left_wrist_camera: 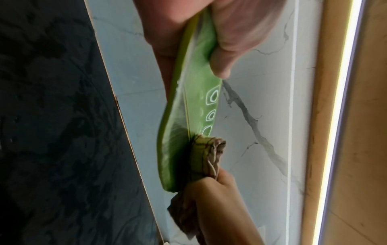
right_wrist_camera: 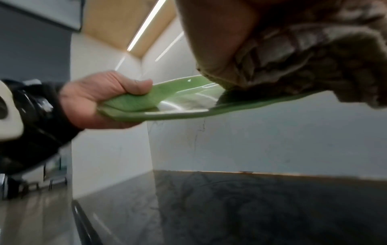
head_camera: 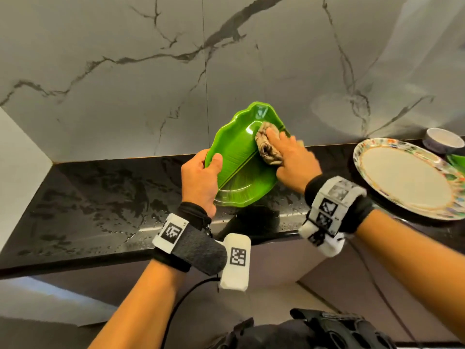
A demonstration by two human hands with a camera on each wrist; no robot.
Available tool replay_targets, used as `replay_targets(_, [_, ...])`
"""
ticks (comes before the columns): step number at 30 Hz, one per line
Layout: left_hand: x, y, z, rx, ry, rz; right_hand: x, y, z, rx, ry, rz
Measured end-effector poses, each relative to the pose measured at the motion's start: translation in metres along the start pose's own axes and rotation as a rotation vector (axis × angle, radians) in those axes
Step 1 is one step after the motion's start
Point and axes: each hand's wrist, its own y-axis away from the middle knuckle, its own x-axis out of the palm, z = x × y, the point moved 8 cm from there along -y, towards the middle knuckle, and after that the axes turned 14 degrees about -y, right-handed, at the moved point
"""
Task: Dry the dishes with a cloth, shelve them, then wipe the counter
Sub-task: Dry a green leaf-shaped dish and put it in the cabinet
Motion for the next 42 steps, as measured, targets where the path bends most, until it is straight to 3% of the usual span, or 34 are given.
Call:
replay_targets(3, [-0.001, -0.002, 0.009, -0.035, -0.007, -0.044, 0.023, 0.015, 0.007, 0.067, -0.084, 0.030])
replay_targets(8, [-0.007, -0.004, 0.029, -0.127, 0.043, -0.129, 0.058, 0.028, 0.035, 0.000, -0.139, 0.091])
replay_targets(16, [-0.022, -0.013, 0.028, -0.127, 0.106, -0.185, 0.072, 0.058, 0.066, -0.403, -0.135, 0.155])
replay_targets(20, [-0.023, -0.007, 0.039, -0.136, 0.128, -0.192, 0.053, 0.059, 0.073, -0.631, -0.119, 0.138])
replay_targets(22, [-0.021, -0.004, 0.040, -0.138, 0.117, -0.190, 0.037, 0.055, 0.065, -0.675, -0.210, 0.155])
replay_targets(24, [-0.020, -0.003, 0.036, -0.151, 0.132, -0.161, 0.011, 0.049, 0.045, -0.544, -0.511, 0.096])
replay_targets(27, [-0.022, -0.004, 0.025, -0.138, 0.159, -0.112, -0.026, 0.045, -0.010, -0.089, -1.227, -0.240])
replay_targets(29, [-0.020, -0.004, 0.019, -0.130, 0.170, -0.076, -0.025, 0.044, -0.055, 0.238, -1.492, -0.456])
replay_targets(30, [-0.017, -0.004, 0.017, -0.127, 0.159, -0.045, -0.020, 0.039, -0.068, 0.341, -1.579, -0.483])
replay_targets(32, [-0.004, -0.002, 0.013, -0.119, 0.125, 0.054, -0.008, 0.027, -0.068, 0.430, -1.745, -0.385])
replay_targets(35, [0.017, 0.004, 0.009, -0.082, 0.041, 0.213, 0.002, 0.016, -0.060, 0.484, -1.833, -0.249])
replay_targets(38, [0.027, 0.007, 0.003, -0.016, -0.109, 0.263, 0.010, 0.013, -0.063, 0.578, -1.749, -0.182])
replay_targets(40, [0.029, 0.010, -0.007, 0.170, -0.524, 0.269, 0.013, 0.013, -0.076, 0.649, -1.694, -0.230])
replay_targets(42, [0.042, 0.018, -0.011, 0.517, -1.071, 0.316, 0.014, 0.010, -0.089, 0.687, -1.630, -0.260])
